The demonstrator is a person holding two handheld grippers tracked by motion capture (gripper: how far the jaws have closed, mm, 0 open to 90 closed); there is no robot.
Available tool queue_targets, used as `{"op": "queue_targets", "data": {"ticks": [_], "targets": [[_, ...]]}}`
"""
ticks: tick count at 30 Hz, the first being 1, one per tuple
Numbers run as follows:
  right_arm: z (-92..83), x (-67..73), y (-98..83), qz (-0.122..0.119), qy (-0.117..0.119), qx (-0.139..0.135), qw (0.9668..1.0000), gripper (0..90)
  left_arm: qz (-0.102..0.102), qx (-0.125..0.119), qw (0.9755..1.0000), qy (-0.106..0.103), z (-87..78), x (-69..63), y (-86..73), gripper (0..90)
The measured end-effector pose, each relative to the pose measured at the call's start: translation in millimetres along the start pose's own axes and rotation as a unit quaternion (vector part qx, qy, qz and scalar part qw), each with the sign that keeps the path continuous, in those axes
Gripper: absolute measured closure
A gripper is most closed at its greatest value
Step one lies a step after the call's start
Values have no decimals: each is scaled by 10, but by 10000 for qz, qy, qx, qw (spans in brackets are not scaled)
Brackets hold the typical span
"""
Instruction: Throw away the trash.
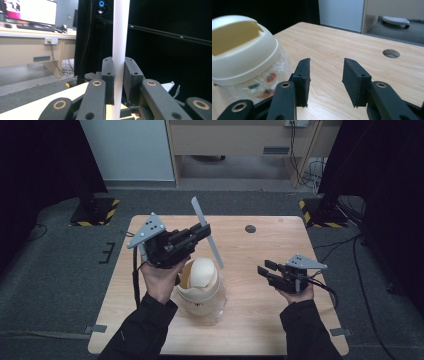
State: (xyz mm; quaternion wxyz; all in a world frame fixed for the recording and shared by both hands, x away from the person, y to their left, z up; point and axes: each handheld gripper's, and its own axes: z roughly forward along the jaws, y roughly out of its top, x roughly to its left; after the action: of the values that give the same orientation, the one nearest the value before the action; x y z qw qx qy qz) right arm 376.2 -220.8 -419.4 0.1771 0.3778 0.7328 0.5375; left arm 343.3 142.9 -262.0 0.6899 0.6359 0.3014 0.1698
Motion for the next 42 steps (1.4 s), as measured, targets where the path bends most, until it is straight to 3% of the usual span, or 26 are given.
{"op": "queue_targets", "data": {"ticks": [10, 19, 25, 34, 42], "targets": [[39, -91, -96, 25, -228, 255, 9994, 495, 64, -139, 9991, 384, -352, 188, 72, 795], [52, -112, -124, 79, -286, 334, 9990, 474, -23, -47, 9971, 755, -579, 413, -62, 795], [55, -127, -139, 83, -333, 371, 9987, 457, -27, 170, 9955, 932, -622, 499, -239, 794], [61, -146, -156, 86, -379, 427, 9983, 435, -227, 537, 9935, 974, -561, 619, -605, 794], [63, -163, -170, 104, -387, 460, 9981, 430, -401, 943, 9900, 965, -540, 690, -935, 793]]}}
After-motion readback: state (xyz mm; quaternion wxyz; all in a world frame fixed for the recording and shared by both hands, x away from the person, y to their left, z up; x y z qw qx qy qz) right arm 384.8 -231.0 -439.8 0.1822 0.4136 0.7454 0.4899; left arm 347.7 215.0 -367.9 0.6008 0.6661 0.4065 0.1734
